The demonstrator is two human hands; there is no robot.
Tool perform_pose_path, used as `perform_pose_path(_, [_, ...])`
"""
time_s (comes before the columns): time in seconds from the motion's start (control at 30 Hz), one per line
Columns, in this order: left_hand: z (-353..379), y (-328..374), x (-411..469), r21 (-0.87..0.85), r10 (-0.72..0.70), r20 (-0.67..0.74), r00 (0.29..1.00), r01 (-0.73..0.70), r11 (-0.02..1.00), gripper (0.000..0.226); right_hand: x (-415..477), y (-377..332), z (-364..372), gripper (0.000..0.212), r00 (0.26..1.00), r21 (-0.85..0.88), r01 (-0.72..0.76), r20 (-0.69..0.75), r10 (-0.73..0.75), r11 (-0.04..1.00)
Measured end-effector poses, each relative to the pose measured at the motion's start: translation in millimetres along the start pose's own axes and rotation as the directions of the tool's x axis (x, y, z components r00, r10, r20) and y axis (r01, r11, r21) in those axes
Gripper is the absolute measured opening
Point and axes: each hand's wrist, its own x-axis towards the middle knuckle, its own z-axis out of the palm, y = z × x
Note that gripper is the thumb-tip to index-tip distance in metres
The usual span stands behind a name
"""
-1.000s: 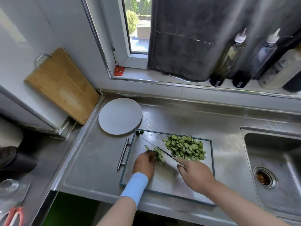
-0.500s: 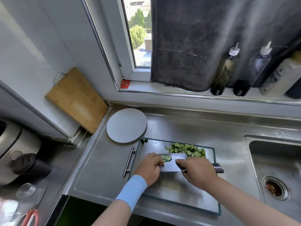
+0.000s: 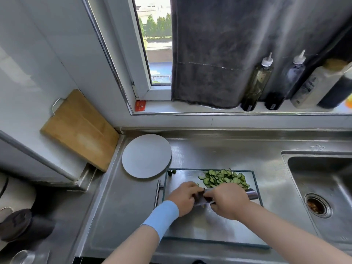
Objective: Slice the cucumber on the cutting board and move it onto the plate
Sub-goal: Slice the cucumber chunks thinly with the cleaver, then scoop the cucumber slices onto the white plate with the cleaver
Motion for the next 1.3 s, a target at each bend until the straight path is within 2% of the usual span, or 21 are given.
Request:
perform_pose_path(0.07, [-7, -9, 5, 0.015, -0.029, 0.017, 0.999, 0.029, 0.999, 0.056, 2, -5, -2, 0.018, 0.999, 0.001, -0.026, 0.023, 0.026, 1.000])
perform_pose_path(0.13, [-19, -18, 5, -0.057, -0.112, -0.094, 0.989, 0.107, 0.993, 0.053, 3, -7, -3, 0.017, 0.998, 0.008, -0.056, 0.043, 0.056, 0.998])
perform_pose_path(0.2, [-31, -31, -1, -0.105, -0.230, -0.216, 0.949, 0.212, 0.972, 0.050, 4, -8, -3, 0.017, 0.995, 0.016, -0.083, 0.061, 0.082, 0.996])
perform_pose_path(0.27, [-37, -41, -6, -0.103, -0.285, -0.143, 0.948, 0.272, 0.957, 0.048, 5, -9, -3, 0.016, 0.993, 0.018, -0.099, 0.071, 0.097, 0.995])
perform_pose_path(0.37, [-36, -41, -11, -0.006, -0.183, 0.065, 0.981, 0.184, 0.983, 0.053, 7, -13, -6, 0.015, 0.991, 0.004, -0.120, 0.059, 0.120, 0.993])
perform_pose_path(0.53, [-41, -38, -1, 0.073, -0.112, 0.143, 0.983, 0.102, 0.992, 0.066, 4, -16, -12, 0.011, 0.987, 0.003, -0.148, 0.063, 0.147, 0.989])
perform_pose_path(0.63, [-44, -40, -1, -0.075, -0.161, 0.039, 0.986, 0.164, 0.984, 0.053, 1, -16, -16, 0.011, 0.987, 0.057, -0.151, 0.064, 0.148, 0.987])
perform_pose_path(0.7, [-47, -45, 3, -0.247, -0.230, -0.034, 0.972, 0.215, 0.945, 0.046, -3, -13, -19, 0.023, 0.984, 0.113, -0.168, 0.073, 0.161, 0.979])
perform_pose_path(0.77, [-52, -53, 11, -0.367, -0.261, -0.154, 0.953, 0.190, 0.911, 0.043, -9, -6, -20, 0.036, 0.975, 0.189, -0.219, 0.091, 0.204, 0.957])
perform_pose_path(0.8, [-54, -55, 16, -0.413, -0.274, -0.251, 0.928, 0.154, 0.898, 0.041, -13, -1, -18, 0.034, 0.968, 0.235, -0.249, 0.095, 0.233, 0.939])
perform_pose_path(0.9, [-59, -50, 26, -0.487, -0.345, -0.515, 0.785, 0.064, 0.871, 0.031, -26, 21, -8, 0.017, 0.928, 0.384, -0.369, 0.110, 0.355, 0.846])
perform_pose_path(0.97, [-55, -37, 32, -0.469, -0.333, -0.565, 0.755, 0.038, 0.882, 0.026, -38, 39, -2, 0.016, 0.883, 0.506, -0.450, 0.130, 0.451, 0.736])
perform_pose_path(1.07, [-33, -10, 45, -0.393, -0.238, -0.527, 0.816, 0.015, 0.920, 0.022, -54, 64, 8, 0.017, 0.805, 0.735, -0.474, 0.138, 0.577, 0.485])
perform_pose_path(1.13, [-14, 10, 59, -0.315, -0.155, -0.441, 0.884, 0.008, 0.949, 0.024, -63, 81, 19, 0.020, 0.732, 0.815, -0.464, 0.133, 0.668, 0.346])
perform_pose_path(1.2, [4, 30, 79, -0.167, -0.037, -0.335, 0.942, -0.020, 0.986, 0.030, -71, 99, 32, 0.024, 0.678, 0.832, -0.464, 0.112, 0.726, 0.305])
perform_pose_path(1.3, [23, 67, 109, 0.047, 0.082, -0.165, 0.983, -0.075, 0.996, 0.042, -81, 122, 48, 0.026, 0.617, 0.848, -0.472, 0.124, 0.777, 0.240])
